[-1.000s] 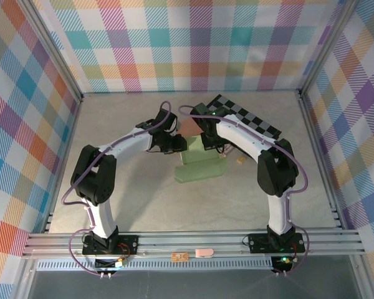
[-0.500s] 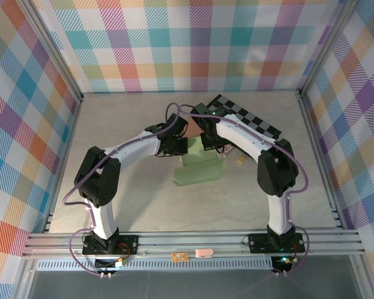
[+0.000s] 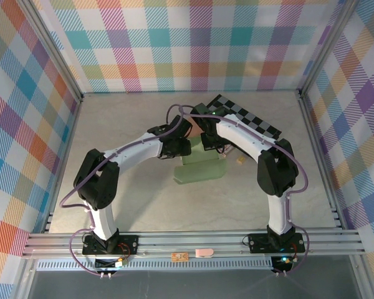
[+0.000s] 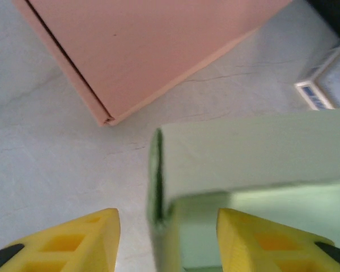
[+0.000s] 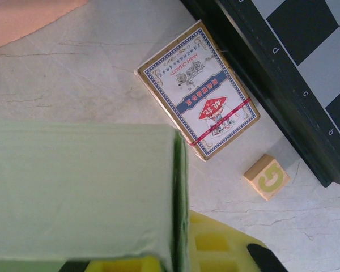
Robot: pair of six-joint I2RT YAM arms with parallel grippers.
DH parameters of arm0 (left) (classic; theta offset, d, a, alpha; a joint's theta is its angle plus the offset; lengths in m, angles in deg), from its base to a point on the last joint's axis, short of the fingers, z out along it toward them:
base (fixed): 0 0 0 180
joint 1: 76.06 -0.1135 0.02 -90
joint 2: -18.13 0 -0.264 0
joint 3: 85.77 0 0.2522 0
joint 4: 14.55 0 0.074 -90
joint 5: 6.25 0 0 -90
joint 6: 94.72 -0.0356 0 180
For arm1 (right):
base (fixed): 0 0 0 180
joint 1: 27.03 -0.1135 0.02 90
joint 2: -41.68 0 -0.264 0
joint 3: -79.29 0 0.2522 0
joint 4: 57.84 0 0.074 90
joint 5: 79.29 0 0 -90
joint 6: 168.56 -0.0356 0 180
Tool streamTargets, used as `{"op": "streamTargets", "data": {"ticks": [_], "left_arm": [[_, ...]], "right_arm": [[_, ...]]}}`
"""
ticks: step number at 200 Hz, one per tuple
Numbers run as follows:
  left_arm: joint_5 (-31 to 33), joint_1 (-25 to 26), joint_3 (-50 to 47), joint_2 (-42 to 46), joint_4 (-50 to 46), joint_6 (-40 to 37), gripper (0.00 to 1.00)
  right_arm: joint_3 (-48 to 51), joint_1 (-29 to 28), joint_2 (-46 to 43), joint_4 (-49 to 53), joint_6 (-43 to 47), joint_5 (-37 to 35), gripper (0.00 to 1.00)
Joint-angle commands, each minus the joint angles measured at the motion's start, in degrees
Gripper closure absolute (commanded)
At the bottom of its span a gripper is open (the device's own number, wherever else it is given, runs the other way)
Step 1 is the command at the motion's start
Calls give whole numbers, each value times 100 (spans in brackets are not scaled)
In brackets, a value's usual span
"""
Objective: Fold the paper box
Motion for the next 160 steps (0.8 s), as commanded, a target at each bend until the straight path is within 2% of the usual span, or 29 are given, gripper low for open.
{"op": "streamTargets", "data": {"ticks": [1,37,88,160], "left_arm": [[-436,34,-78,400,105,-32,51],[-589,26,-459,436,66,-5,53],[-423,34,-789,419,68,28,55],[-352,74,-722,-23,298,11,65]], "right_arm": [[-109,-32,-47,25,-118,-38,100],[-135,-30,-46,32,-120,-24,100],[-113,-26,-98,23,-155,14,100],[-30,-32,-158,-1,-188,48,100]]}}
